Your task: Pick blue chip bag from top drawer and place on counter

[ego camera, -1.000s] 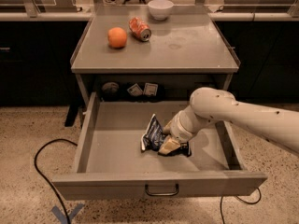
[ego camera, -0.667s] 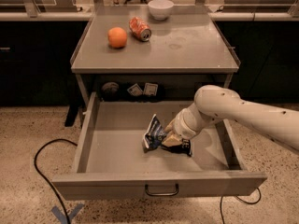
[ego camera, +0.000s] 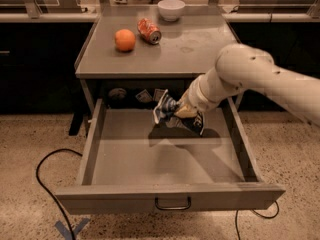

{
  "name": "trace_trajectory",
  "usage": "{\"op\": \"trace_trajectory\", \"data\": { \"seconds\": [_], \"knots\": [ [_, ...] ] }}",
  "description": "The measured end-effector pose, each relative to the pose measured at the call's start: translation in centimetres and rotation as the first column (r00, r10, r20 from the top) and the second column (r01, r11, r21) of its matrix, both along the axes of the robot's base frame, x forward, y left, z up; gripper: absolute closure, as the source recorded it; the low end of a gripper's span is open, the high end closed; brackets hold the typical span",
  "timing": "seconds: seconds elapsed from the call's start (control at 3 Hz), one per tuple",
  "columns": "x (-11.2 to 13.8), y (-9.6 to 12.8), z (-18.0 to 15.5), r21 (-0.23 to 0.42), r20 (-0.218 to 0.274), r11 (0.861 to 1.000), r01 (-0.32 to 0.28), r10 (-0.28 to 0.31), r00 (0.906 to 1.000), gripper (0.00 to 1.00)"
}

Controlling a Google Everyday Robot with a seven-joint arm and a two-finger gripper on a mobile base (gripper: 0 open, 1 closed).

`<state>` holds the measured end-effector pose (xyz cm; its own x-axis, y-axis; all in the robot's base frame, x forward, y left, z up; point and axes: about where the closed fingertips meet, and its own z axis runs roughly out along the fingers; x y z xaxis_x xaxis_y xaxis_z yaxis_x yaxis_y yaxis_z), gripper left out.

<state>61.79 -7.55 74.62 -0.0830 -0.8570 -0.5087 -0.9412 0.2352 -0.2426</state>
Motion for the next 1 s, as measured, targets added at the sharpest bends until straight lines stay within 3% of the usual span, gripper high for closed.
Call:
{"op": "trace_trajectory", "data": {
  "seconds": [0.67, 1.0],
  "knots": [
    [2.4, 2.8, 14.0, 0.083, 0.08, 0.989, -0.118, 0.112, 0.9905, 1.0],
    [3.4, 3.6, 18.8, 0.14, 0.095, 0.974, -0.18, 0.168, 0.9812, 1.0]
  ]
}}
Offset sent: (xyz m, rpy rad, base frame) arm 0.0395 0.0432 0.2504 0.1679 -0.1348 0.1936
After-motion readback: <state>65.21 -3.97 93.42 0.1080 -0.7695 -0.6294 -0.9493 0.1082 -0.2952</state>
